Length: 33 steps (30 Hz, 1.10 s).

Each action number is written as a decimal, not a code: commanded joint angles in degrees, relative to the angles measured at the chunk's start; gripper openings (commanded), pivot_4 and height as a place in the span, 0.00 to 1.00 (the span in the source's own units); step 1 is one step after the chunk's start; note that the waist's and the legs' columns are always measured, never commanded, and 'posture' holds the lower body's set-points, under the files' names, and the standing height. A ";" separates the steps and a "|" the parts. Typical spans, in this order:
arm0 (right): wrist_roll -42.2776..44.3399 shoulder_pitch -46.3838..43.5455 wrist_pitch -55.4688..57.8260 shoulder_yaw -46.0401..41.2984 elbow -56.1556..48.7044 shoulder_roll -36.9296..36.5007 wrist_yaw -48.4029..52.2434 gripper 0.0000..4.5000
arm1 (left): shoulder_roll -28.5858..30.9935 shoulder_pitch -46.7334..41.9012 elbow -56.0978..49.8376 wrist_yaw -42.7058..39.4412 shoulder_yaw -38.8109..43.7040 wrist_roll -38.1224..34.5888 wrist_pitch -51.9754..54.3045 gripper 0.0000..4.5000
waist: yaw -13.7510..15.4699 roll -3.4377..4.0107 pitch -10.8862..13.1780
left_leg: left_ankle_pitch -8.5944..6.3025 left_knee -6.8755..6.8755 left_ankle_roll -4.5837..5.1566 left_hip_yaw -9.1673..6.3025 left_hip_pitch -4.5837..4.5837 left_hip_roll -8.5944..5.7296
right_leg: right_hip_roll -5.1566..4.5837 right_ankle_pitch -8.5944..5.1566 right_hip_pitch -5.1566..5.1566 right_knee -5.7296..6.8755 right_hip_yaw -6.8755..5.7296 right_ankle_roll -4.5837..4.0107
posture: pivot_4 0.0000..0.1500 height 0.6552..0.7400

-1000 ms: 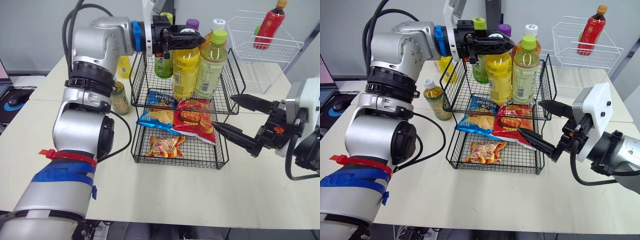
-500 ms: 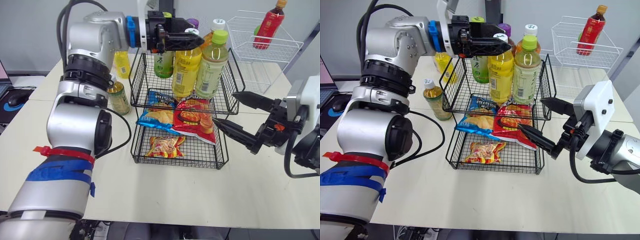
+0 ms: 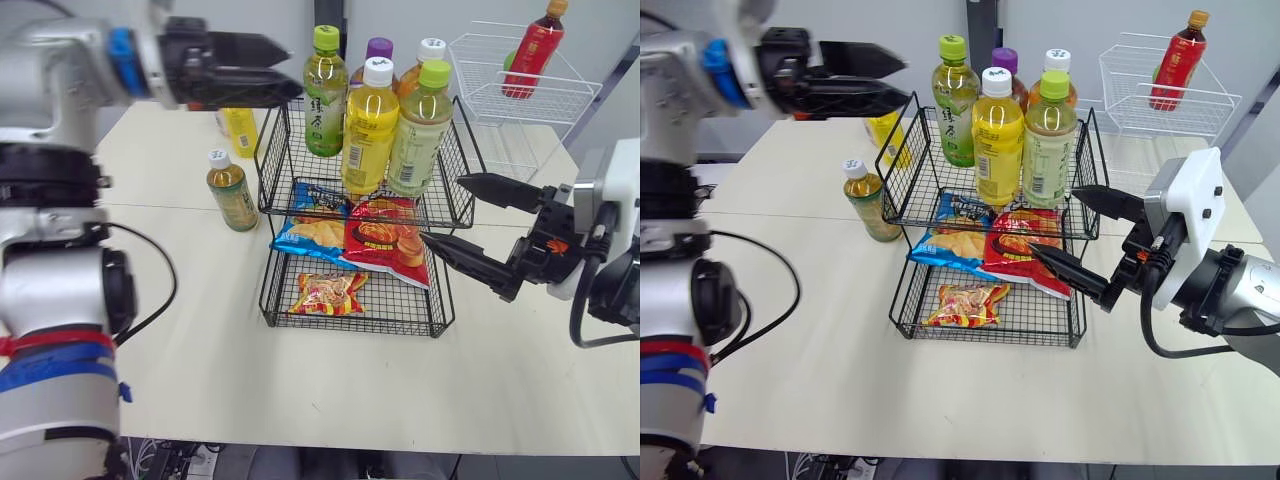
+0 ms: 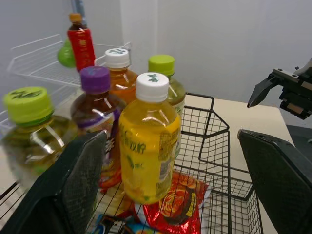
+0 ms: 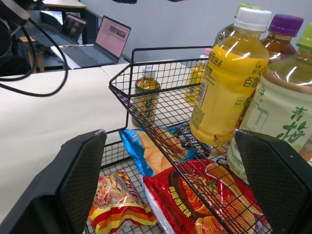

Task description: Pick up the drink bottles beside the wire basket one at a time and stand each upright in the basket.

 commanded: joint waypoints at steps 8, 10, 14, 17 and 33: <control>-0.09 -5.39 -1.09 5.73 -0.69 0.90 8.58 1.00 | 10.55 17.54 -12.84 12.73 13.80 -2.34 0.42 0.99 | 0.14 0.00 -0.01 | 0.00 0.06 0.01 0.00 0.05 0.00 | -0.03 0.00 0.01 0.12 -0.01 0.00 | 1.00 1.00; -0.98 -6.14 -1.17 6.99 -1.35 0.94 9.73 1.00 | 10.62 22.31 -12.46 14.71 15.05 -1.41 -2.81 0.99 | 0.18 0.04 -0.03 | 0.00 0.06 0.01 0.02 0.08 0.00 | -0.05 0.00 0.02 0.16 0.01 0.00 | 1.00 1.00; -11.72 -0.59 -3.28 17.53 -5.47 7.11 7.86 1.00 | 6.53 31.08 -11.41 20.21 17.03 -0.91 -9.11 0.99 | 0.44 -0.25 -0.28 | -0.01 0.04 0.02 -0.01 0.15 0.02 | -0.05 -0.02 0.06 0.23 -0.03 -0.03 | 1.00 1.00; -16.55 1.49 -4.05 20.95 -6.11 10.50 7.20 1.00 | 3.48 33.72 -10.47 23.03 16.74 -0.71 -12.80 0.99 | 0.47 -0.24 -0.27 | -0.01 0.12 0.02 0.00 0.06 0.01 | -0.08 -0.02 0.00 0.32 -0.03 -0.03 | 1.00 1.00; -23.64 4.18 -3.35 22.06 -7.70 16.19 5.15 1.00 | -10.74 21.73 14.05 37.09 9.71 8.43 -33.80 0.99 | 0.29 -0.27 -0.29 | 0.03 0.15 0.00 -0.01 0.16 -0.02 | -0.07 -0.01 0.01 0.55 -0.06 -0.04 | 1.00 1.00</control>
